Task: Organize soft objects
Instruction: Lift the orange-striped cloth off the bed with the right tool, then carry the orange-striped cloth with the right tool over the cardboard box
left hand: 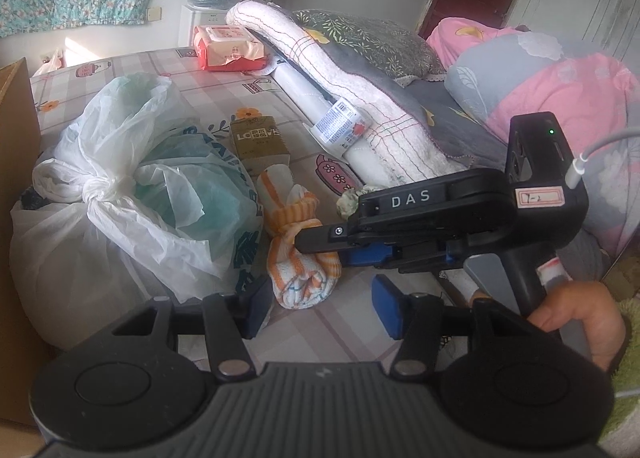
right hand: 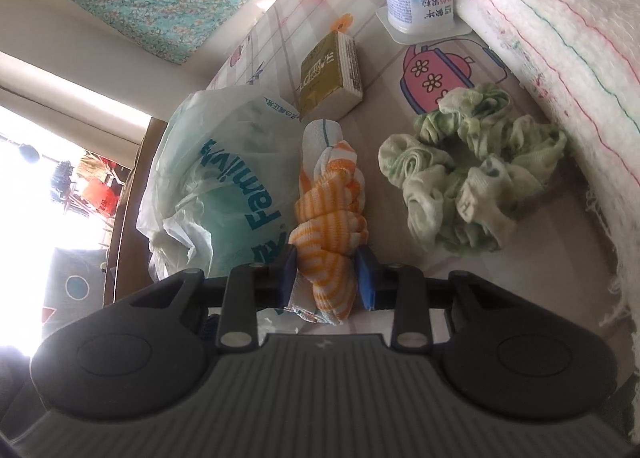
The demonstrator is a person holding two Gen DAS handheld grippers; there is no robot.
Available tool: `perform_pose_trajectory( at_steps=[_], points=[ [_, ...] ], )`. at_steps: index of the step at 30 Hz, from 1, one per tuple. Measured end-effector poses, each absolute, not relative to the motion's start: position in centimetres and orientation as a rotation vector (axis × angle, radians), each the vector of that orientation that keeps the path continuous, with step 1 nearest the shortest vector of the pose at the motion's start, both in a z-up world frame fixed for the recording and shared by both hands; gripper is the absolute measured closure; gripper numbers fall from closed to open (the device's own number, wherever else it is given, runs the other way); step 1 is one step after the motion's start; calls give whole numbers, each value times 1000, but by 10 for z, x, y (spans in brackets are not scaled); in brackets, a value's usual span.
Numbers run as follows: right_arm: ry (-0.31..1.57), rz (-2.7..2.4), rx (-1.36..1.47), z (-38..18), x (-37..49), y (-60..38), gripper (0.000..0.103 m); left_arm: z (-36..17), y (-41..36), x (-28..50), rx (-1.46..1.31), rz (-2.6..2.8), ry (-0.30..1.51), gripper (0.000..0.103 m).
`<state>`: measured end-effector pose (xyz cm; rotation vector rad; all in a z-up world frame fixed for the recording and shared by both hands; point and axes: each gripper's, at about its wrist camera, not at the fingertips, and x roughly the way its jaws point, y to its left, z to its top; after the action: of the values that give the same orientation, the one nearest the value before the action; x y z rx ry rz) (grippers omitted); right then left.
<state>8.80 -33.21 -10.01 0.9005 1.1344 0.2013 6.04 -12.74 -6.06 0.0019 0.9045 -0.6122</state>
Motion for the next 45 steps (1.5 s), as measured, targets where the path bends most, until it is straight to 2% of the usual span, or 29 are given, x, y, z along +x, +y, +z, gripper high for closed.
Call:
perform_pose_trajectory(
  at_steps=[7,14,18,21,27,33,37,45],
  points=[
    [1190,228,978,-100,47,-327,72,-64,-134,50,44,-680,959,35],
    [1191,233,1008,-101,32,-324,69,-77,-141,52,71,-697,1036,35],
    [1176,217,1000,-100,38,-328,59,-80,-144,57,65,-694,1058,35],
    [1168,209,1002,-101,42,-332,56,-83,-146,60,65,-692,1069,35],
    [1171,215,1043,-112,47,-333,56,-88,-150,65,73,-685,1081,35],
    [1163,238,1119,-123,44,-336,57,-91,-150,71,66,-672,1081,37],
    [1151,236,1160,-126,39,-339,63,-89,-149,71,75,-670,1057,47],
    [1104,240,1171,-111,26,-339,64,-72,-145,59,96,-709,986,49]
  ],
)
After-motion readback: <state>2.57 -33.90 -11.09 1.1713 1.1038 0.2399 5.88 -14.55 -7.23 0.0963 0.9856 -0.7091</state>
